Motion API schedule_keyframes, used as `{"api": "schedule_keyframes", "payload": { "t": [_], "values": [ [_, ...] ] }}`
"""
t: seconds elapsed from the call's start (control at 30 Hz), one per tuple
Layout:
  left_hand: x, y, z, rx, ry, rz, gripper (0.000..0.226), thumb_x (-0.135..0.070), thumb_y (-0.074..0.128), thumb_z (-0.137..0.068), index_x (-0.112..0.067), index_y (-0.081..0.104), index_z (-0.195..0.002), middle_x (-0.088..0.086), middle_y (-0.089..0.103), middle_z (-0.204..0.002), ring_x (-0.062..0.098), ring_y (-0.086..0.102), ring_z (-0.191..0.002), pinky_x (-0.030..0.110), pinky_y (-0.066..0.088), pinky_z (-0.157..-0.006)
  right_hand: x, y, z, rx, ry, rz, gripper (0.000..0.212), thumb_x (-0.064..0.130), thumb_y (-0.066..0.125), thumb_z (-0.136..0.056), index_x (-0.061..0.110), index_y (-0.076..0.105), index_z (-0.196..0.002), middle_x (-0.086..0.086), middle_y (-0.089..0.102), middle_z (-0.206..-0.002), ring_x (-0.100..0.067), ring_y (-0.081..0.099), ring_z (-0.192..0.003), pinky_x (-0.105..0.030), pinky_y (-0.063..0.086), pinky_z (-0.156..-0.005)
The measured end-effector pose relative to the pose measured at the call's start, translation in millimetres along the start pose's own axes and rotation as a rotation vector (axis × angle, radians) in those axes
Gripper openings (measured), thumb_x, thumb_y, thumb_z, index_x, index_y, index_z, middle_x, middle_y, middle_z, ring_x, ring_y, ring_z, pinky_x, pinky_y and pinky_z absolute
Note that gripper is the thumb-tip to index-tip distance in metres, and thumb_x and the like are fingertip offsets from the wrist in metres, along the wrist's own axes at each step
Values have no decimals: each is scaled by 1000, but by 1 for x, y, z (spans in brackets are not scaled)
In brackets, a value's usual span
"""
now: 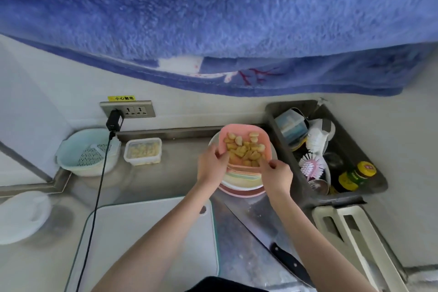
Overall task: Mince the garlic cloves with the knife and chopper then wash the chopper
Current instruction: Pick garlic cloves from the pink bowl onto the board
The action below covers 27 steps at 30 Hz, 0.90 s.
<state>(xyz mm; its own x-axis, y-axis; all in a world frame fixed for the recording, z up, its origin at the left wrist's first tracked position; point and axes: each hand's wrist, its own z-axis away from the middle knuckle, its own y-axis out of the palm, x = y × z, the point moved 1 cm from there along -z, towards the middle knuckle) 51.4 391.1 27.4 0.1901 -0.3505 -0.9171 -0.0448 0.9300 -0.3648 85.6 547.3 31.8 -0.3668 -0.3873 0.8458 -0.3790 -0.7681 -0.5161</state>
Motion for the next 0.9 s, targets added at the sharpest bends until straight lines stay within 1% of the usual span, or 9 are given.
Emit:
{"api": "schedule_keyframes", "payload": {
  "t": [0.17, 0.3, 0.4, 0.5, 0.57, 0.63, 0.73, 0.83, 0.9],
  "values": [
    [12, -47, 13, -16, -377, 392, 17, 3, 49, -84, -8, 45, -96, 13, 57, -85, 31, 62, -63, 36, 55, -42, 6, 21, 32, 214, -189, -7, 37, 12, 54, -87, 9, 31, -58, -2, 26, -53, -13, 21, -52, -22, 16, -48],
    [49, -88, 33, -89, -548, 558, 28, -40, 45, -96, -16, 58, -92, 13, 65, -80, 32, 62, -71, 34, 53, -58, 8, 58, 62, 393, -235, 29, 44, 15, 56, -89, 14, 28, -55, 3, 25, -52, -11, 22, -52, -26, 16, -49],
    [81, -113, 48, -264, -467, 441, 41, -63, 36, -93, -29, 57, -95, 6, 66, -96, 30, 63, -86, 41, 57, -67, 5, 84, 83, 548, -234, 60, 38, 17, 53, -92, 15, 37, -57, 0, 38, -51, -7, 36, -41, -19, 27, -45],
    [107, -141, 71, -364, -403, 342, 40, -58, 32, -97, -28, 57, -105, 0, 64, -93, 21, 62, -78, 29, 52, -55, -5, 106, 98, 653, -271, 253, 30, 31, 51, -95, 12, 54, -72, -10, 59, -66, -19, 51, -52, -35, 44, -55],
    [129, -157, 85, -387, -387, 287, 43, -56, 32, -97, -25, 60, -107, 2, 67, -97, 23, 64, -83, 28, 52, -58, -6, 114, 105, 593, -331, 285, 23, 33, 57, -94, 14, 53, -82, -3, 52, -61, -14, 47, -52, -29, 39, -52],
    [144, -170, 96, -373, -384, 267, 39, -53, 35, -98, -25, 62, -104, -4, 68, -91, 23, 65, -87, 34, 55, -67, 1, 121, 111, 573, -454, 230, 13, 23, 66, -88, 18, 57, -96, 5, 48, -66, -4, 42, -55, -19, 35, -54],
    [160, -189, 110, -326, -402, 178, 27, -41, 35, -101, -24, 55, -105, -9, 60, -88, 19, 56, -91, 29, 45, -77, 10, 143, 121, 795, -654, 400, 37, 18, 69, -85, 23, 59, -120, 5, 48, -96, -4, 47, -79, -25, 43, -74],
    [182, -203, 113, -215, -410, 96, 52, -63, 34, -93, -26, 56, -123, 1, 65, -111, 22, 60, -99, 34, 49, -87, 18, 166, 135, 899, -768, 552, 46, 20, 68, -86, 24, 55, -129, -2, 47, -117, -19, 48, -109, -29, 40, -90],
    [196, -210, 113, -143, -451, 84, 61, -75, 34, -85, -33, 53, -125, 3, 67, -113, 25, 66, -96, 45, 58, -76, 21, 180, 144, 915, -817, 629, 48, 22, 69, -85, 25, 54, -130, -4, 46, -125, -21, 45, -117, -30, 38, -97]
  ]
}}
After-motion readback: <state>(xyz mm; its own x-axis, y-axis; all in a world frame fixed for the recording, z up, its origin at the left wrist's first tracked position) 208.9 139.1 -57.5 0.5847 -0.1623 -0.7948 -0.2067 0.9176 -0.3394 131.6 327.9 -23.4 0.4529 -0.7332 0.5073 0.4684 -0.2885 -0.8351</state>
